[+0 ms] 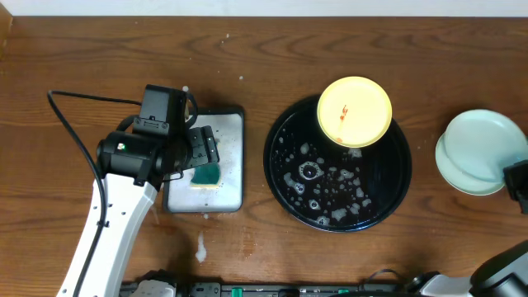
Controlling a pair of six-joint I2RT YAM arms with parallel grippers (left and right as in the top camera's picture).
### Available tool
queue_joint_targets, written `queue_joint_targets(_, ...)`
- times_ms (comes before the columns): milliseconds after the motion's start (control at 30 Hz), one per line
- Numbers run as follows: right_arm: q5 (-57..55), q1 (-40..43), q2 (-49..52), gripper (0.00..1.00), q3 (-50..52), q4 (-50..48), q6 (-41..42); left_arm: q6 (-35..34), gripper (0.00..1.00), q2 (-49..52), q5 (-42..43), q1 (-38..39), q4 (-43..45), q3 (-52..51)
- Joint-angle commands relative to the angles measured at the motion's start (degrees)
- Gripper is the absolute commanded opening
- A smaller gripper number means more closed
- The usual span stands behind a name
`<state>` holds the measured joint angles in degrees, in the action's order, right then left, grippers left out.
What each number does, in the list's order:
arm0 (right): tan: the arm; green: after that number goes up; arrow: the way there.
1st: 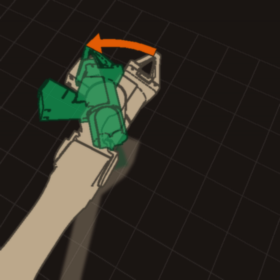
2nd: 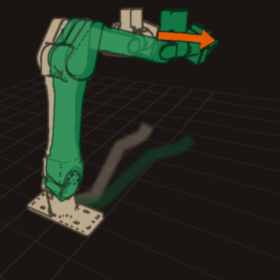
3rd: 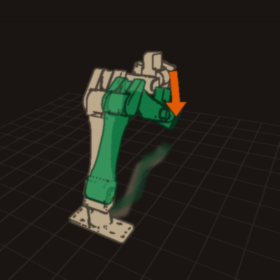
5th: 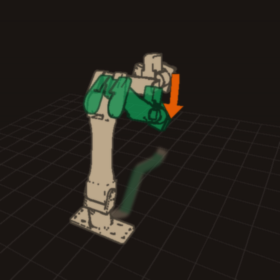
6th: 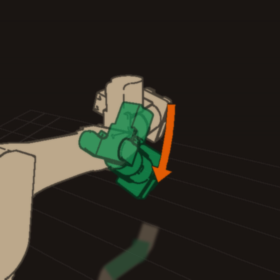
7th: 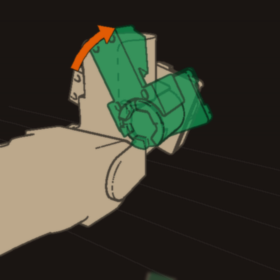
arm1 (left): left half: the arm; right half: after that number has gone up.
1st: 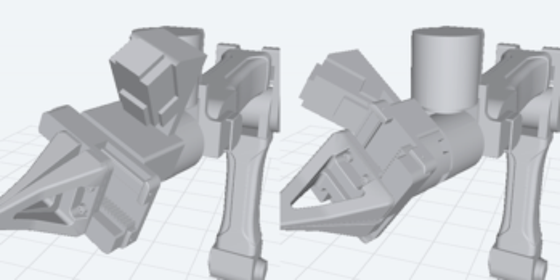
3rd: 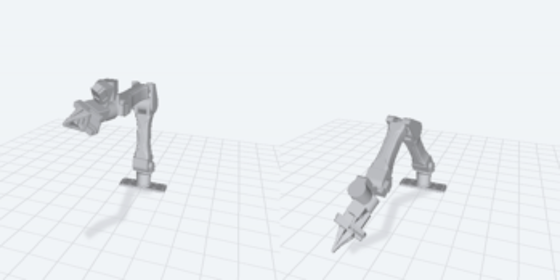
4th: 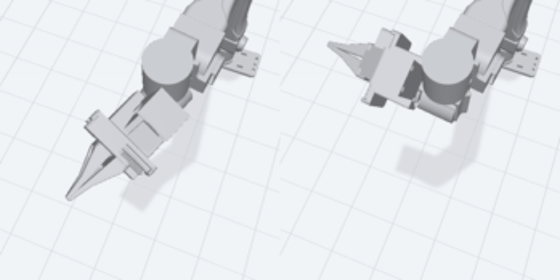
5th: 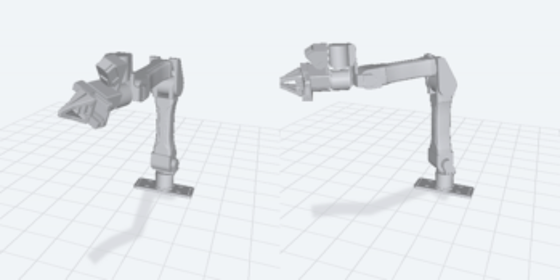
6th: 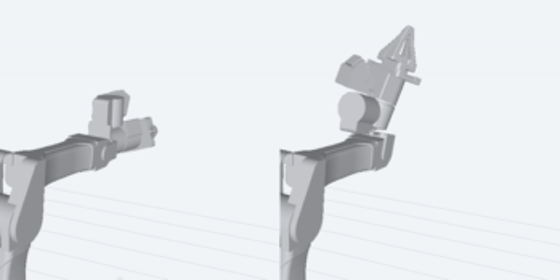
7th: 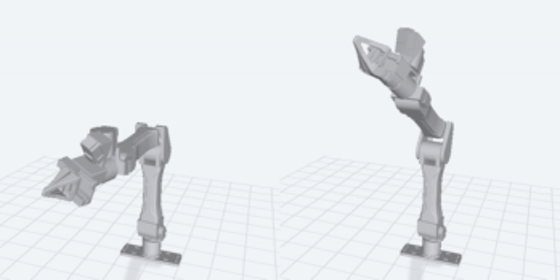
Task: Clean dirty plates on tray and stack at the side
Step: 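Lift the pale green plate and stack it on the right-side plate, then move right gripper to the yellow plate and drag it to tray center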
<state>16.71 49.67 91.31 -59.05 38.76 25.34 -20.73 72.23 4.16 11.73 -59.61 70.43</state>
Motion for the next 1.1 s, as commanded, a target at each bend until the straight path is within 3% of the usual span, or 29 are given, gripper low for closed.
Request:
queue_joint_targets(0, 1.4, 0.1, 0.9, 0.27, -0.9, 0.1, -1.9, 0.6, 0.83, 0.0, -0.3, -0.2, -0.1, 0.8)
queue_joint_targets(67, 4.9, 0.1, -0.3, 0.43, -1.0, -1.2, -2.6, 0.6, 0.83, 0.0, -0.3, -0.2, -0.1, 0.8)
queue_joint_targets(167, 20.7, -1.4, -4.1, 0.57, -1.0, -7.1, -5.9, 0.6, 0.83, 0.0, -0.3, -0.2, -0.1, 0.8)
queue_joint_targets(233, 31.0, -4.2, -7.0, 0.59, -1.0, -11.4, -8.0, 0.6, 0.83, 0.0, -0.3, -0.2, -0.1, 0.8)
queue_joint_targets(333, 33.3, -11.9, -11.6, 0.58, -1.0, -13.5, -10.1, 0.6, 0.83, 0.0, -0.3, -0.2, -0.1, 0.8)
queue_joint_targets(500, 15.8, -30.4, -13.7, 0.64, -0.9, -8.8, -16.9, 0.6, 0.83, 0.0, -0.3, -0.2, -0.1, 0.8)
queue_joint_targets(700, -14.1, -48.3, -6.5, 0.75, -0.8, -9.2, -21.3, 0.6, 0.83, 0.0, -0.3, -0.2, -0.1, 0.8)
queue_joint_targets(800, -20.0, -50.4, -1.0, 0.71, -0.8, -14.0, -22.8, 0.6, 0.83, 0.0, -0.3, -0.2, -0.1, 0.8)
queue_joint_targets(1067, -18.7, -49.0, 11.4, 0.73, -0.8, -22.3, -24.2, 0.6, 0.84, 0.0, -0.3, -0.2, -0.1, 0.8)
